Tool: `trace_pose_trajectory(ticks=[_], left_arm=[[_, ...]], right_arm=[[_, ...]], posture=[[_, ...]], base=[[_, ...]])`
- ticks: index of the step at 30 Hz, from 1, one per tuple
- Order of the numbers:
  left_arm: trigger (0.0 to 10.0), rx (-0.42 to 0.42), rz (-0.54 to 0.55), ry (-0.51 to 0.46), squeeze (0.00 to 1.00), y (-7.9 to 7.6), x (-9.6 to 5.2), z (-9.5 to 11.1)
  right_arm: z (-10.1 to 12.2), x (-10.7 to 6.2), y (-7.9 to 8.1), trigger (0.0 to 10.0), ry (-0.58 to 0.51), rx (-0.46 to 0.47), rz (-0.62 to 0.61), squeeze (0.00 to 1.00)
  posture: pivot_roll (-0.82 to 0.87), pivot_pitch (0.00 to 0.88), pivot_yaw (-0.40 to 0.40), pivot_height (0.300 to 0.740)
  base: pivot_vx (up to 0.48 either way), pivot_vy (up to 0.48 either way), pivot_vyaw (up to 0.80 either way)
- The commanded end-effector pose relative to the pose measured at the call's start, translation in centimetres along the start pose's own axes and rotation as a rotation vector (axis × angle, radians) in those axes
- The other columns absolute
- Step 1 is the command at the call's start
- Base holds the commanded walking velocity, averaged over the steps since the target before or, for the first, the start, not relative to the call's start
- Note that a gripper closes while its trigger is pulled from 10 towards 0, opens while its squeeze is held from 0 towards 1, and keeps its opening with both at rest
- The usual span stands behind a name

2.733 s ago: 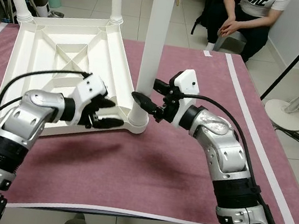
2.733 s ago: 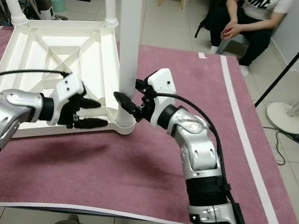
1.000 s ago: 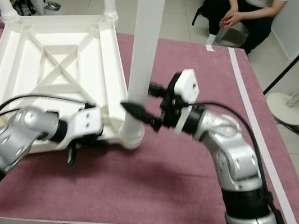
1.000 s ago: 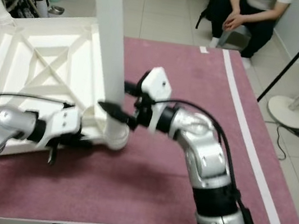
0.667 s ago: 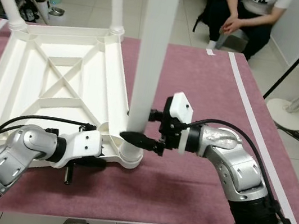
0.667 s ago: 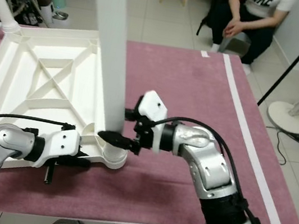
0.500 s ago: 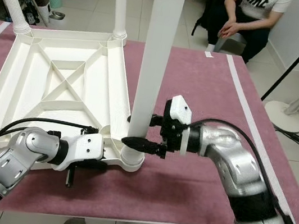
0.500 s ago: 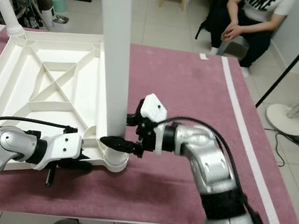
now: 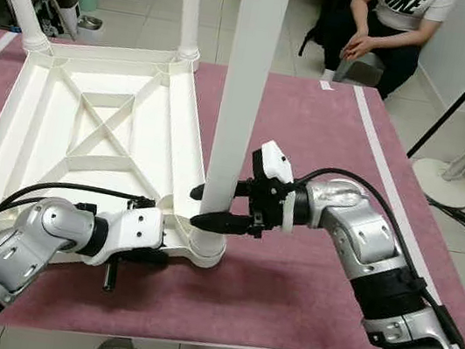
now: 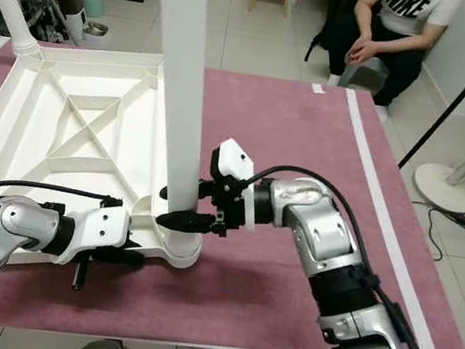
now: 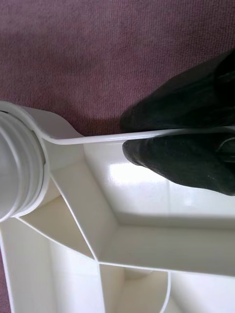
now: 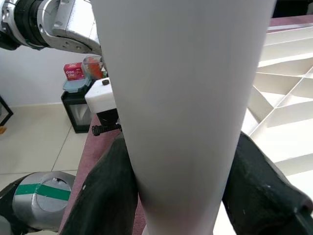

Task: Building children table

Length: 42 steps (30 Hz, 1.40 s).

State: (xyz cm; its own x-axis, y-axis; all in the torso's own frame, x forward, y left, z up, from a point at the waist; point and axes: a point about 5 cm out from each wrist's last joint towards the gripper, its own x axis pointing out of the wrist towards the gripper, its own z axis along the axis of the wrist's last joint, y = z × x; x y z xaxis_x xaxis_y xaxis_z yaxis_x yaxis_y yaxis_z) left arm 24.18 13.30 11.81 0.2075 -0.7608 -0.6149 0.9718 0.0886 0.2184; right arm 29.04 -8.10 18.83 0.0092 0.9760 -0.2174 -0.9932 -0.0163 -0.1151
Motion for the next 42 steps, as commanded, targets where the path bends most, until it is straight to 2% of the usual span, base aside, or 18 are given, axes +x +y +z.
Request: trace_pose_trajectory(ticks=[1,2,4,5,6,10,19,20,21,22,25,26,29,30,36,37,39,42], left_arm=[[10.0,0.084,0.046,-0.139,0.00,0.4,0.3,3.4],[10.0,0.085,0.091,-0.178,0.00,1.3,0.3,4.5],[10.0,0.085,0.091,-0.178,0.00,1.3,0.3,4.5],[10.0,0.094,0.141,-0.209,0.00,2.4,0.3,5.7],[10.0,0.094,0.141,-0.209,0.00,2.4,0.3,5.7],[10.0,0.168,0.258,-0.258,0.00,5.1,0.4,9.4],[10.0,0.213,0.246,-0.248,0.00,5.2,0.6,10.0],[10.0,0.217,0.239,-0.242,0.00,5.0,0.6,9.9],[10.0,0.217,0.239,-0.242,0.00,5.0,0.6,9.9],[10.0,0.212,0.229,-0.229,0.00,4.7,0.5,9.5],[10.0,0.208,0.225,-0.226,0.00,4.6,0.4,9.4],[10.0,0.207,0.220,-0.222,0.00,4.4,0.4,9.3],[10.0,0.208,0.204,-0.215,0.00,4.1,0.4,9.3],[10.0,0.228,0.163,-0.212,0.00,3.1,-0.3,9.0],[10.0,0.255,0.116,-0.211,0.00,2.0,-1.0,8.6],[10.0,0.273,0.064,-0.204,0.00,0.8,-2.1,8.0],[10.0,0.273,0.064,-0.204,0.00,0.8,-2.1,8.0],[10.0,0.275,0.040,-0.195,0.00,0.1,-2.8,7.5]], right_arm=[[-0.9,0.2,-0.9,0.0,0.037,0.024,-0.147,0.00],[-1.2,0.5,-1.8,0.0,0.050,0.030,-0.312,0.00],[-1.2,0.5,-1.8,0.0,0.050,0.030,-0.312,0.00],[-1.3,0.9,-2.6,0.0,0.059,0.045,-0.486,0.00],[-1.3,0.9,-2.6,0.0,0.059,0.045,-0.486,0.00],[-0.6,1.4,-5.0,0.0,0.073,0.058,-1.072,0.00],[0.2,2.0,-5.0,0.0,-0.016,0.130,-1.316,0.00],[0.4,2.4,-4.9,1.8,-0.030,0.127,-1.292,0.00],[0.4,2.4,-4.9,1.8,-0.030,0.127,-1.292,0.00],[0.7,2.7,-4.6,10.0,-0.091,0.118,-1.204,0.00],[0.8,2.8,-4.5,10.0,-0.118,0.113,-1.176,0.00],[1.2,2.9,-4.3,10.0,-0.161,0.108,-1.109,1.00],[2.6,3.6,-3.3,10.0,-0.239,0.087,-0.929,1.00],[3.7,3.0,-1.8,10.0,-0.278,0.020,-0.704,0.00],[3.8,1.9,-0.5,10.0,-0.264,-0.022,-0.531,0.00],[3.2,0.1,0.7,10.0,-0.199,-0.032,-0.319,0.00],[3.2,0.1,0.7,10.0,-0.199,-0.032,-0.319,0.00],[2.9,-1.0,1.6,10.0,-0.159,-0.034,-0.162,0.00]], posture=[[0.12,0.000,-0.013,0.740],[0.12,0.000,-0.008,0.740],[0.12,0.000,-0.008,0.740],[0.11,0.000,-0.005,0.740],[0.11,0.000,-0.005,0.740],[0.10,0.000,0.011,0.740],[0.10,0.000,0.018,0.740],[0.10,0.000,0.017,0.740],[0.10,0.000,0.017,0.740],[0.10,0.000,0.015,0.740],[0.10,0.000,0.015,0.740],[0.10,0.000,0.015,0.740],[0.10,0.000,0.014,0.740],[0.10,0.000,0.010,0.740],[0.11,0.000,0.006,0.740],[0.12,0.000,-0.001,0.740],[0.12,0.000,-0.001,0.740],[0.12,0.000,-0.004,0.740]], base=[[0.000,0.000,0.00],[0.000,0.000,0.00],[0.000,0.000,0.00],[0.000,0.000,0.00],[0.000,0.000,0.00],[0.000,0.000,0.00],[0.000,0.000,0.00],[0.000,0.000,0.00],[0.000,0.000,0.00],[0.000,0.000,0.00],[0.000,0.000,0.00],[0.000,0.000,0.00],[0.000,0.000,0.00],[0.000,0.000,0.00],[0.000,0.000,0.00],[0.000,0.000,0.00],[0.000,0.000,0.00],[0.000,0.000,0.00]])
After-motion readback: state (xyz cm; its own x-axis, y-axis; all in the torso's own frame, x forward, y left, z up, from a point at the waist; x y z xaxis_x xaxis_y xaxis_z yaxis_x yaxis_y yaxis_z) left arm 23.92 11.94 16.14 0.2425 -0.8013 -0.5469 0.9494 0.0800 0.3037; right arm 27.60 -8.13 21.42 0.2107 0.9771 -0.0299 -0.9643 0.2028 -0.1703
